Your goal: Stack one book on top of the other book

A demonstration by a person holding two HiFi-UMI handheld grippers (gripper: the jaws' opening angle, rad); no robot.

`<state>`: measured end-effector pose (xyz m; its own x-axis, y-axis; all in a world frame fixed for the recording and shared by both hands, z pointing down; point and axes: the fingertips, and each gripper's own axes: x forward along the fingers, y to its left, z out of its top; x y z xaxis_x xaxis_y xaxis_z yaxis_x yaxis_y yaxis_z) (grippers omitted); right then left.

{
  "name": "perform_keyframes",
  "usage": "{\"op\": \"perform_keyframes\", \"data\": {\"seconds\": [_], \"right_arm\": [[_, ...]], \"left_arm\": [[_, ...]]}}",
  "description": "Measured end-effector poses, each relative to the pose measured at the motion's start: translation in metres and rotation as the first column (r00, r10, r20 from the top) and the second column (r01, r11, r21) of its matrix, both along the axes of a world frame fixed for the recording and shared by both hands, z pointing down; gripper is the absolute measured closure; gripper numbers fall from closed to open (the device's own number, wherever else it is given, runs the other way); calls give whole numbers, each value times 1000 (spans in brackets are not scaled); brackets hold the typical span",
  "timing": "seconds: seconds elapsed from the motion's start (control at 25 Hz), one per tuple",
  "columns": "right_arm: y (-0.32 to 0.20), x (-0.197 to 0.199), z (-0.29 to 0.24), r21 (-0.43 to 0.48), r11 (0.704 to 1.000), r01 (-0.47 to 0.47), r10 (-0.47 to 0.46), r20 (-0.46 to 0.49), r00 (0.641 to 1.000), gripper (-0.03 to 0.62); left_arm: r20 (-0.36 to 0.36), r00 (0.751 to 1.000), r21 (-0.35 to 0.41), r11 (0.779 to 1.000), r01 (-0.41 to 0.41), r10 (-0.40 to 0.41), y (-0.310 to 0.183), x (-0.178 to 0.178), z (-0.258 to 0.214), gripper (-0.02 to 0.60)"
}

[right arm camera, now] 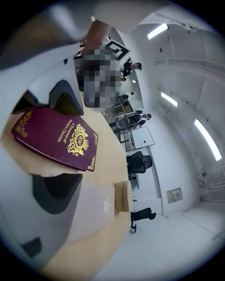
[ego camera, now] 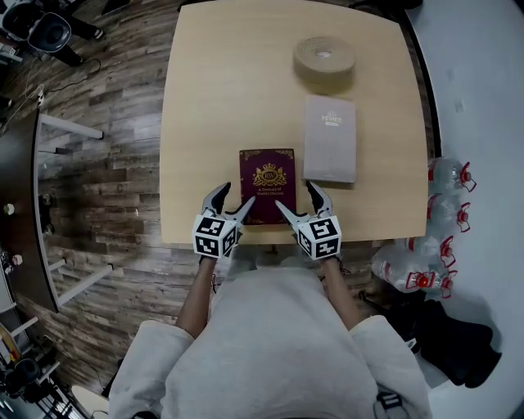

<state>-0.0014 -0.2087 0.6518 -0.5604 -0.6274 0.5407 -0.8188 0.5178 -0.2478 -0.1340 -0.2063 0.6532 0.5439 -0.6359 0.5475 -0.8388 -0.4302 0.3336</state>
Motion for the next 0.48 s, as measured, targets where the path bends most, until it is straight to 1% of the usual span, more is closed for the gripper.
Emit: {"op": "perform_keyframes", "data": {"seconds": [0.12,0.24,0.48], "right_arm": [[-2,-1,9,-33,999,-4,5,20,1000,197],[-2,-3,19,-62,998,8,-7,15,1000,198],[-2,-10,39,-126,992,30,-27,22,999,198]], "left_arm": [[-3,1000,-28,1000,0,0,-1,1,10,268],[1,1000,-52,999,-9,9,-3,3,18,268],[-12,1000,-116,993,-17,16,-4,8,40,268]]}}
